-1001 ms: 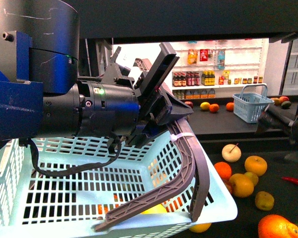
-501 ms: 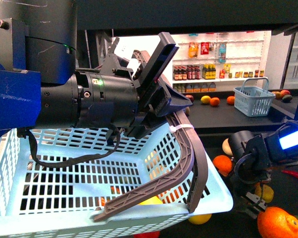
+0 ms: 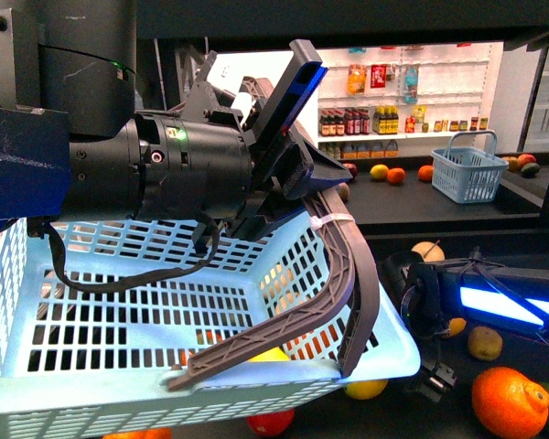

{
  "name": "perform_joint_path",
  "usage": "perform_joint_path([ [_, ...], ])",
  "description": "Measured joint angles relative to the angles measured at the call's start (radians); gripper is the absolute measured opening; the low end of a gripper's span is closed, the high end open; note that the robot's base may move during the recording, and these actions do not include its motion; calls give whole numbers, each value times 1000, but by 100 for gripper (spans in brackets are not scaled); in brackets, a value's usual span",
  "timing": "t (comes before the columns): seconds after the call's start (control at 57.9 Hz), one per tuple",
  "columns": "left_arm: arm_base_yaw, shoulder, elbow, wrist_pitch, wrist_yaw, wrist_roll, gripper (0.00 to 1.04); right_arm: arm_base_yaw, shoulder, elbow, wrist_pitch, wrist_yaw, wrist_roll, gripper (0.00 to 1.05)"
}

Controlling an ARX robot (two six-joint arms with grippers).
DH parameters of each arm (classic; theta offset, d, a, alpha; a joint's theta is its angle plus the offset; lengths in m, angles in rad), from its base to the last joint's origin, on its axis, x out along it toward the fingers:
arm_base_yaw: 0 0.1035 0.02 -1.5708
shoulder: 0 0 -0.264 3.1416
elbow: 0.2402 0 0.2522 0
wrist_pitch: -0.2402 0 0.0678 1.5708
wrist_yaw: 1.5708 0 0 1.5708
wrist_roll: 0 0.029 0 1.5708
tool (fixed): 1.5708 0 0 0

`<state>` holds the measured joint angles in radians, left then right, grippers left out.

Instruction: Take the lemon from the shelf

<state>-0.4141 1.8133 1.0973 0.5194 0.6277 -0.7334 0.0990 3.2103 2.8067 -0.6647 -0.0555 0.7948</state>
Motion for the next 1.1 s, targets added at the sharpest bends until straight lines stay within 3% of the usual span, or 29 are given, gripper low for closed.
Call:
perform_joint_path([
  [0.173, 0, 0, 0, 0, 0, 0, 11, 20, 35, 77, -12, 14, -1, 97],
  [1.105, 0, 0, 0, 0, 0, 0, 11, 46, 73, 85, 11, 82, -77, 97],
])
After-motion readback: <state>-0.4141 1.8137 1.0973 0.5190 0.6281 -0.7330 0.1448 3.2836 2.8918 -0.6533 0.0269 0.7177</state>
